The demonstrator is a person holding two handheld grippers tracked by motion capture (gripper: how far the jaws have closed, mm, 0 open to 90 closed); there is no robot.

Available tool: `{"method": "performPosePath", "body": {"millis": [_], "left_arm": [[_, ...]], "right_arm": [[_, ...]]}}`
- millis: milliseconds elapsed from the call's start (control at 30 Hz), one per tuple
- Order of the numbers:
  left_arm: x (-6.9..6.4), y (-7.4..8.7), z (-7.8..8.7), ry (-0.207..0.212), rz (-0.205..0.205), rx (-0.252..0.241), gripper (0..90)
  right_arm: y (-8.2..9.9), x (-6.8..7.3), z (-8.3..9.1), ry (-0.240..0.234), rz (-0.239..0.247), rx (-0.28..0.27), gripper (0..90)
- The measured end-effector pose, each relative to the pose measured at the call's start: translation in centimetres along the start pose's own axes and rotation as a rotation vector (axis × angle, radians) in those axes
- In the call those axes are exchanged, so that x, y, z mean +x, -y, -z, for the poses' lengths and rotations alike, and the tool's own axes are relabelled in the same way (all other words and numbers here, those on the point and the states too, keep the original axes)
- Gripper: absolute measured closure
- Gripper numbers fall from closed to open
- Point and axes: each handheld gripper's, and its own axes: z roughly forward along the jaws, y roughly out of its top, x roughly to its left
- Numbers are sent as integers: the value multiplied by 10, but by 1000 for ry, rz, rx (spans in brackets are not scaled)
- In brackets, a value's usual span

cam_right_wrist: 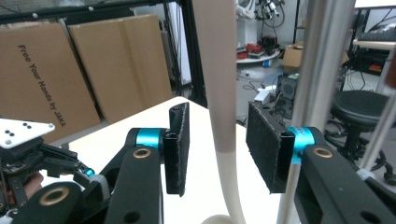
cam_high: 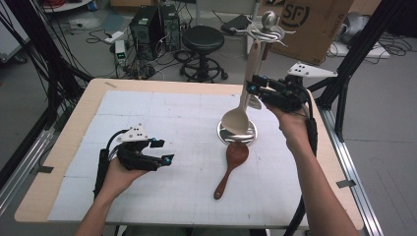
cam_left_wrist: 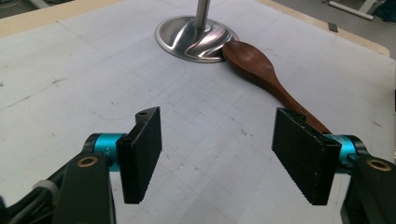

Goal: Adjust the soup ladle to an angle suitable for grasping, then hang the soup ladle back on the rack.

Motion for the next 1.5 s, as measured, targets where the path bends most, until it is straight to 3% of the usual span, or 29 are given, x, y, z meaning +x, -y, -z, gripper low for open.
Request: {"method": "performPosePath", "body": {"millis": [133, 333, 433, 633, 1067, 1500], "left_arm": [[1, 1, 2, -8, 1, -4, 310], [3, 1, 4, -16, 10, -3, 291], [3, 1, 3, -19, 14, -7, 288], [3, 1, 4, -22, 15, -9, 281], [5, 2, 4, -21, 22, -10, 266], [5, 2, 4, -29, 25, -5, 246]], "right_arm": [[-3, -3, 9, -12, 24, -11, 640], [-13, -3, 23, -28, 81, 1, 831], [-20, -4, 28, -37, 83, -18, 893], [-34, -7, 32, -37, 79, -48, 894], [-61, 1, 27, -51, 137, -64, 894], [-66, 2, 21, -40, 154, -63, 894]]}}
